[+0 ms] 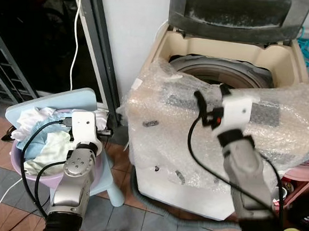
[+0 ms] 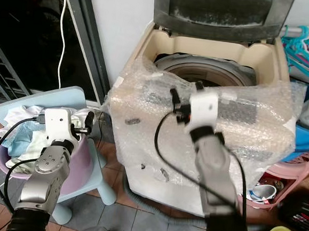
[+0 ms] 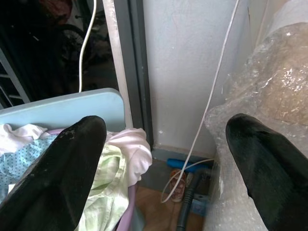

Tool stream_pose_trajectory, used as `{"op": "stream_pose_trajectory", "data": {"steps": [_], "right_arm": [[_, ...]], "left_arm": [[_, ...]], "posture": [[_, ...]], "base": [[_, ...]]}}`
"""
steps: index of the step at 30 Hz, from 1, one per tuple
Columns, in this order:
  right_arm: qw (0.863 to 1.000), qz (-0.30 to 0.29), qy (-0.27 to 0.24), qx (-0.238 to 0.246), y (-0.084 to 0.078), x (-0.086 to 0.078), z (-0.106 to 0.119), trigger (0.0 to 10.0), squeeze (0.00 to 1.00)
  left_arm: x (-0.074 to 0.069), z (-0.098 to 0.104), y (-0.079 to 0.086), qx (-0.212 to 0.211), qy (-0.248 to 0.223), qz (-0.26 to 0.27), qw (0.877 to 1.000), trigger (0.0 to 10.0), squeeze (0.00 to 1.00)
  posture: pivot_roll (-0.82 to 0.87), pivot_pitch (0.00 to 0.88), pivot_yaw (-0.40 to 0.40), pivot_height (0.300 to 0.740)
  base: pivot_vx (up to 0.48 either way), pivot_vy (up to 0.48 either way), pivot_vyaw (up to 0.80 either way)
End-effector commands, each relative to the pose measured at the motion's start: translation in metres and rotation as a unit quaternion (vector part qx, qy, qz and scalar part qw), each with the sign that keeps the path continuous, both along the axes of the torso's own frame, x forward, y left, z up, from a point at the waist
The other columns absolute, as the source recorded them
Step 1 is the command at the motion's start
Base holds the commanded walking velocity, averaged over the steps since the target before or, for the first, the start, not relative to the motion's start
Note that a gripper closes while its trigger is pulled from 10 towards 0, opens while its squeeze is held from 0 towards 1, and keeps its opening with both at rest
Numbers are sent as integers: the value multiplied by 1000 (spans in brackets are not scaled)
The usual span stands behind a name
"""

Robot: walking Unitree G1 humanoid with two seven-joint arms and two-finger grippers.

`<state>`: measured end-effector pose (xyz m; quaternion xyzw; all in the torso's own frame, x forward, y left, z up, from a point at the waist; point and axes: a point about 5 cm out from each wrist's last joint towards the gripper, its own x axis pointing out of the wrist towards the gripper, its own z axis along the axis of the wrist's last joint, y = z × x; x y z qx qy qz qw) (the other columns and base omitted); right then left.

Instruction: Clothes washing

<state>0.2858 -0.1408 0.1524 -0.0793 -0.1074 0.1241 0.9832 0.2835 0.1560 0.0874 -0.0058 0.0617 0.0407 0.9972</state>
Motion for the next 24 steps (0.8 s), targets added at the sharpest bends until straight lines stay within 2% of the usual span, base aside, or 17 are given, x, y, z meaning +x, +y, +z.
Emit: {"op": "stream_pose_trajectory", "data": {"steps": [1, 3, 9, 11, 15, 16, 17, 21, 24], "right_arm": [[1000, 9, -19, 2, 5, -4, 6, 10000, 1000], [1000, 15, -5, 4, 8, -10, 0, 10000, 1000], [1000, 1, 4, -1, 6, -12, -9, 10000, 1000], [999, -37, 13, -16, 0, -16, -25, 10000, 1000], [998, -62, 18, -6, -3, -16, -29, 10000, 1000], [998, -68, 20, 1, -4, -15, -30, 10000, 439], [997, -74, 24, -4, -5, -17, -33, 10000, 0], [996, -79, 32, -5, -4, -15, -37, 10000, 0], [990, -113, 77, -29, -11, -10, -50, 10000, 0]], "left_arm": [[2, 4, 1, 11, -8, -1, 1000, 10000, 0], [2, 6, 0, 15, -11, -4, 1000, 10000, 0], [2, 5, 0, 14, -8, -8, 1000, 10000, 0], [2, 5, -1, 15, -8, -9, 1000, 10000, 0], [2, 6, 0, 18, -9, -9, 1000, 10000, 0], [2, 6, 1, 19, -11, -9, 1000, 10000, 0], [2, 6, 1, 19, -9, -8, 1000, 10000, 0], [3, 6, 0, 13, -12, -14, 1000, 10000, 0], [4, 6, -1, 13, -12, -6, 1000, 10000, 0]], "posture": [[-57, 15, 85, 740], [-55, 17, 92, 740], [-57, 15, 96, 740], [-53, 16, 104, 740], [-49, 14, 113, 740], [-49, 14, 113, 740], [-53, 7, 114, 740], [-57, 4, 113, 740], [-52, 1, 109, 740]], "base": [[-304, 0, 0], [-315, 0, 0], [-303, 0, 0], [-291, 0, 0], [-146, 0, 0], [0, 0, 0], [0, 0, 0], [0, 0, 0], [0, 0, 0]]}}
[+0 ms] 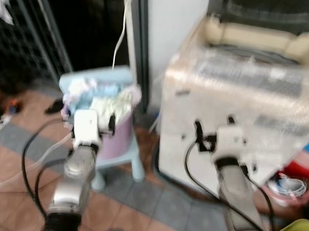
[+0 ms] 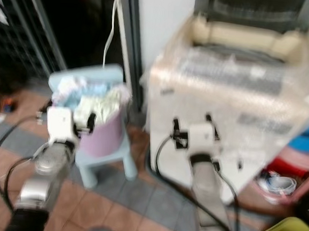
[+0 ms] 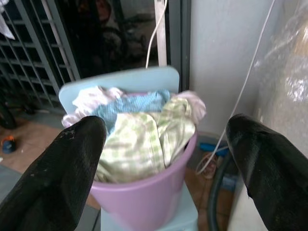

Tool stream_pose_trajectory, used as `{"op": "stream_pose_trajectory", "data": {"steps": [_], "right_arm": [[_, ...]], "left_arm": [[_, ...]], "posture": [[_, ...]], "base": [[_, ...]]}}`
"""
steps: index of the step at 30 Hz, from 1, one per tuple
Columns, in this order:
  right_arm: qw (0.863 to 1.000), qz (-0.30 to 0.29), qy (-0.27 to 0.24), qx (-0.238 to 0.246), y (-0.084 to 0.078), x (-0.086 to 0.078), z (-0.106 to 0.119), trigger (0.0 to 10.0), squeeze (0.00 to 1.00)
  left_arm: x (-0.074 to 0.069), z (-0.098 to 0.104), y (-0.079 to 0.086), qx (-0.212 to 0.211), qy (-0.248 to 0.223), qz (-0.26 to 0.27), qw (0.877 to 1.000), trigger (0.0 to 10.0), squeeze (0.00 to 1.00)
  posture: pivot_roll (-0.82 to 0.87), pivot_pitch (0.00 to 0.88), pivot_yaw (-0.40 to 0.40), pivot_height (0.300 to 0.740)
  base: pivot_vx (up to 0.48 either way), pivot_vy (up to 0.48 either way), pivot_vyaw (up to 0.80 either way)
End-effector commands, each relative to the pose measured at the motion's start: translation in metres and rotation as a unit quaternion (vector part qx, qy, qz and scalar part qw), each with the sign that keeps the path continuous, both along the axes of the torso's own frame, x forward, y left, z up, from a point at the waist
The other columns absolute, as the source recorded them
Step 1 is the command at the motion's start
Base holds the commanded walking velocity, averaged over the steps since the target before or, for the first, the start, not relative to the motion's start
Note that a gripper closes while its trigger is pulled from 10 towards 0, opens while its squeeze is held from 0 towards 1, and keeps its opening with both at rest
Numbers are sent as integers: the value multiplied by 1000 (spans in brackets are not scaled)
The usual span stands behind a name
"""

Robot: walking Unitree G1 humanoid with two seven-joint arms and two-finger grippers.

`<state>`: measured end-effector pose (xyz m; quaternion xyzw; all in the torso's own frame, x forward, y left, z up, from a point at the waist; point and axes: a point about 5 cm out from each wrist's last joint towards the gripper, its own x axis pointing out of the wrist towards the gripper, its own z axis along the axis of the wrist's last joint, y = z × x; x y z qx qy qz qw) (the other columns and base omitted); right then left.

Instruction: Clothes washing

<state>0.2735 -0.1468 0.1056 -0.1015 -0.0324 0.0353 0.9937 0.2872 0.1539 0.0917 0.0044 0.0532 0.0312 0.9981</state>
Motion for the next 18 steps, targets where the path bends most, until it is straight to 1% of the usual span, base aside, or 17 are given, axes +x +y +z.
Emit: {"op": "stream_pose_trajectory", "data": {"steps": [1, 4, 5, 6, 7, 8, 11, 14, 18], "right_arm": [[1000, -6, 7, 1, -4, 3, 0, 10000, 0], [1000, 5, -2, 7, -2, 4, 6, 10000, 0], [999, 1, 37, 23, -3, 3, 1, 10000, 0], [999, 1, 37, 23, -3, 3, 1, 10000, 0], [997, 6, 54, 46, -3, 1, -2, 10000, 0], [997, 12, 47, 61, -3, 1, -1, 10000, 0], [998, 16, 25, 51, -2, 3, 4, 10000, 0], [998, 34, 14, 60, 4, 6, 11, 10000, 0], [997, 43, 21, 62, 6, 4, 11, 10000, 0]], "left_arm": [[0, 2, 3, 4, -5, 8, 1000, 10000, 0], [-1, 2, 7, 6, -7, 19, 1000, 10000, 0], [-2, 1, 10, 8, -6, 21, 1000, 10000, 0], [-2, 1, 10, 8, -6, 21, 1000, 10000, 0], [-2, 1, 11, 7, -4, 23, 1000, 10000, 0], [-2, 1, 11, 6, -4, 23, 1000, 10000, 0], [0, 3, 9, 12, -12, 18, 1000, 10000, 0], [0, 3, 8, 15, -13, 14, 1000, 10000, 0], [-1, 2, 8, 13, -11, 14, 1000, 10000, 0]], "posture": [[-52, 1, 109, 740], [-47, 5, 105, 740], [-49, 6, 102, 740], [-49, 6, 102, 740], [-48, 5, 99, 740], [-44, 6, 98, 740], [-43, 5, 99, 740], [-43, 4, 99, 740], [-42, 4, 98, 740]], "base": [[0, 0, 0], [0, 0, 0], [0, 304, 0], [0, 304, 0], [0, 480, 0], [0, 480, 0], [0, 480, 0], [0, 480, 623], [0, 480, 750]]}}
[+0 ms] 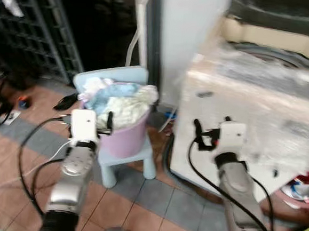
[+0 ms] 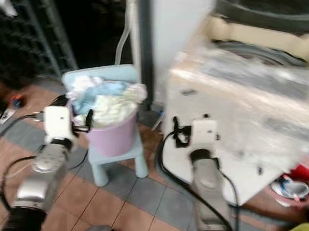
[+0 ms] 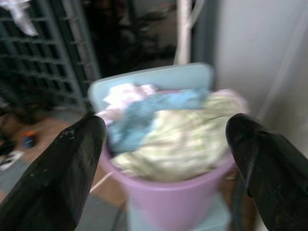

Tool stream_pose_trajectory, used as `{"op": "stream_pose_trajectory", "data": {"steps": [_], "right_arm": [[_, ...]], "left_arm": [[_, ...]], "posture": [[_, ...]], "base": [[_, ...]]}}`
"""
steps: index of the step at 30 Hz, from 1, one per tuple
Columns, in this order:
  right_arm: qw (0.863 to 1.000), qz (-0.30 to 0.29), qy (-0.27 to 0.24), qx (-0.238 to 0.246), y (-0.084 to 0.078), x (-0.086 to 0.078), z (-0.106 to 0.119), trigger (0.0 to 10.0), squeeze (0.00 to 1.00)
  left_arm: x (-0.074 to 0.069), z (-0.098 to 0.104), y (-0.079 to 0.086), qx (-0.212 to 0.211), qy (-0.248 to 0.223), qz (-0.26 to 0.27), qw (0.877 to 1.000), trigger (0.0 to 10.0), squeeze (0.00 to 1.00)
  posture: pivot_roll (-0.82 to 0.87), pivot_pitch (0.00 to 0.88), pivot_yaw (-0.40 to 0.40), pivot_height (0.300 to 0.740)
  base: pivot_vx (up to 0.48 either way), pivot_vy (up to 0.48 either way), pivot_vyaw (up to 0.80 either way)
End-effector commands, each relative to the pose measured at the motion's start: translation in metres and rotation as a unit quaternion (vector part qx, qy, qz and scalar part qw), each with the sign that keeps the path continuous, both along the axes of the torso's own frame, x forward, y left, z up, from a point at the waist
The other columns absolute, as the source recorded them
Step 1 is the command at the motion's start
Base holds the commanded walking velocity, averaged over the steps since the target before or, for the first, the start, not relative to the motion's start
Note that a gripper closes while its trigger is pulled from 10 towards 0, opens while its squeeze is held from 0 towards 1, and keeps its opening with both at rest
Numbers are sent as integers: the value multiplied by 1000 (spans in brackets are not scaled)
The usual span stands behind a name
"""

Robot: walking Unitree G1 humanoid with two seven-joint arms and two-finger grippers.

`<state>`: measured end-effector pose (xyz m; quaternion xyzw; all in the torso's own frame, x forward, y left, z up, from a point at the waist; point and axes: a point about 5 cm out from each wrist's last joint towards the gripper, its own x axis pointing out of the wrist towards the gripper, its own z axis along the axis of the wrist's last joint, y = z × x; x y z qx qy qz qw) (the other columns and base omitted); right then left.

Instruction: Clothes washing

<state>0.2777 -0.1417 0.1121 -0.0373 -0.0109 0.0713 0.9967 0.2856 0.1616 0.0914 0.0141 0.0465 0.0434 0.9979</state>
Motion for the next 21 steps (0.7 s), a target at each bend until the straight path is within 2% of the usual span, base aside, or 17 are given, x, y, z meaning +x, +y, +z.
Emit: {"op": "stream_pose_trajectory", "data": {"steps": [1, 5, 6, 8, 12, 15, 21], "right_arm": [[1000, 8, -7, 1, 1, 0, 5, 10000, 0], [1000, 12, -12, 7, 2, 2, 7, 10000, 0], [1000, 11, -12, 8, 1, 4, 7, 10000, 0], [1000, 12, -10, 17, 2, 6, 9, 10000, 0], [999, 30, -24, 6, 7, 7, 13, 10000, 0], [999, 22, -23, 10, 5, 9, 14, 10000, 0], [999, 34, -23, 8, 12, 10, 13, 10000, 0]], "left_arm": [[1, 3, 0, 2, -5, 2, 1000, 10000, 0], [2, 4, 0, 9, -11, -1, 1000, 10000, 0], [2, 8, -2, -1, -23, -7, 1000, 10000, 0], [2, 14, -3, -18, -33, -9, 999, 10000, 0], [3, 11, -3, -11, -34, -13, 999, 10000, 0], [1, 8, -3, -9, -30, -14, 999, 10000, 0], [1, 6, -2, -8, -28, -18, 999, 10000, 0]], "posture": [[-42, 4, 98, 740], [-44, 4, 98, 740], [-36, 0, 92, 740], [-38, 0, 87, 740], [-50, 0, 91, 740], [-52, 0, 98, 740], [-47, 1, 79, 740]], "base": [[0, 480, 744], [0, 189, 739], [0, 0, 513], [0, 0, 0], [0, 0, 0], [0, 0, 0], [371, 0, 0]]}}
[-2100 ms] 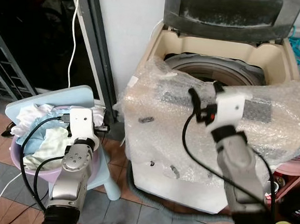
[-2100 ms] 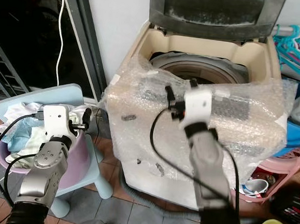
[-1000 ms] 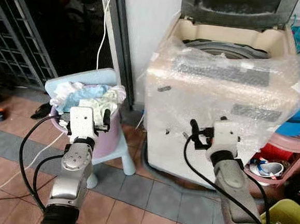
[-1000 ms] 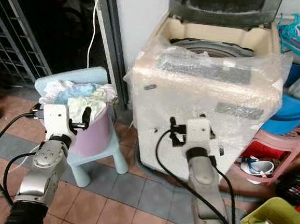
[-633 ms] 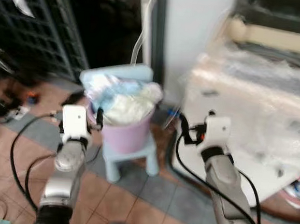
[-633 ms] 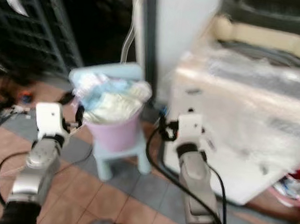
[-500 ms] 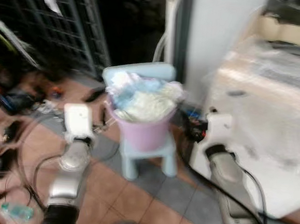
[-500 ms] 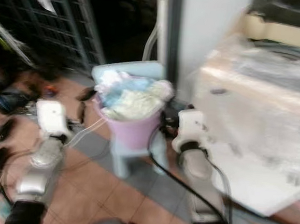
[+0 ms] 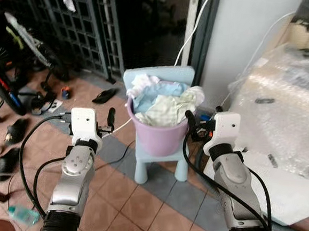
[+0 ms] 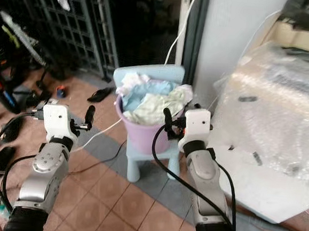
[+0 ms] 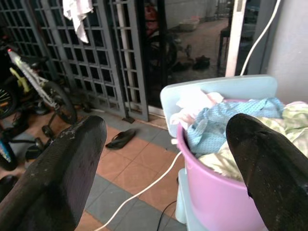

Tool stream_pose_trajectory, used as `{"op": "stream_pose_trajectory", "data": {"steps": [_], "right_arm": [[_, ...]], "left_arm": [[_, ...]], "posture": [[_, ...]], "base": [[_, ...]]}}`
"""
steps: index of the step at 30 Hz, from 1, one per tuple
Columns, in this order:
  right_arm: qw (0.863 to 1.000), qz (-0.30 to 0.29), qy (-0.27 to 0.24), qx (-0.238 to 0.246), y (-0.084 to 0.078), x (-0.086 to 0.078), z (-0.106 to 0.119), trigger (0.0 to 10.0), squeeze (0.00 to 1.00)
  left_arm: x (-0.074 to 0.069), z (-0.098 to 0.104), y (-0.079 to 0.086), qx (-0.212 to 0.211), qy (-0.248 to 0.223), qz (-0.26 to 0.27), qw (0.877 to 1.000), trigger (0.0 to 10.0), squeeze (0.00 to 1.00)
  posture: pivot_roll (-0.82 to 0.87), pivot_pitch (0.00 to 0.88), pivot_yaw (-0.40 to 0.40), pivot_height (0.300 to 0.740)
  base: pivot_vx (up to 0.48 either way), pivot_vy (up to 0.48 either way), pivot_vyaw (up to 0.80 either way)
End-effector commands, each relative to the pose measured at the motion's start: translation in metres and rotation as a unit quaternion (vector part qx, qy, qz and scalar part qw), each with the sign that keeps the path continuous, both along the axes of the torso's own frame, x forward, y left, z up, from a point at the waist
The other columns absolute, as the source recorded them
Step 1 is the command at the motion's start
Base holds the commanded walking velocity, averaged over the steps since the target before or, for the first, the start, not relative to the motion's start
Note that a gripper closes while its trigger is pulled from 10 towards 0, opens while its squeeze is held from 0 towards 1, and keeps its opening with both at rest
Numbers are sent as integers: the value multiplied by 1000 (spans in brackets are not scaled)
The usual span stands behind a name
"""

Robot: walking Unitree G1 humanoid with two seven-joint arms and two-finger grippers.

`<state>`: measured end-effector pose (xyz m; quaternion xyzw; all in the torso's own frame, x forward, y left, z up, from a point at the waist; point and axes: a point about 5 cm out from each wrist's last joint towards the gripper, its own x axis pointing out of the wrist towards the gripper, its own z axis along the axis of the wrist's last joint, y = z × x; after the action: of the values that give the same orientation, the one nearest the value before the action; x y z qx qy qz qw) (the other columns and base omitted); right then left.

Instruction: Clothes washing

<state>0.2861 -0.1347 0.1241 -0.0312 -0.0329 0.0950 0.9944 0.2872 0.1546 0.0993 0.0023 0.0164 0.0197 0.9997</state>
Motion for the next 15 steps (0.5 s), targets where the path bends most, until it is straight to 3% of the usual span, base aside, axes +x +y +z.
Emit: {"op": "stream_pose_trajectory", "data": {"steps": [1, 5, 9, 15], "right_arm": [[1000, 21, -6, -8, 9, 1, 3, 10000, 0], [1000, 24, -3, -15, 9, 2, 0, 10000, 0], [997, 65, -12, -44, 20, -2, -1, 10000, 0], [997, 63, 4, -37, 22, -7, -8, 10000, 0]], "left_arm": [[-2, -3, 6, 1, 2, 11, 1000, 10000, 0], [-5, -5, 7, -4, 7, 17, 1000, 10000, 0], [-6, -3, 6, -2, 4, 12, 1000, 10000, 0], [-7, -4, 5, -3, 9, 9, 1000, 10000, 0]], "posture": [[-46, 0, 75, 740], [-42, 0, 74, 740], [-43, 10, 80, 740], [-42, 20, 84, 740]], "base": [[428, 0, 0], [453, 0, 0], [480, 0, 0], [480, 0, 113]]}}
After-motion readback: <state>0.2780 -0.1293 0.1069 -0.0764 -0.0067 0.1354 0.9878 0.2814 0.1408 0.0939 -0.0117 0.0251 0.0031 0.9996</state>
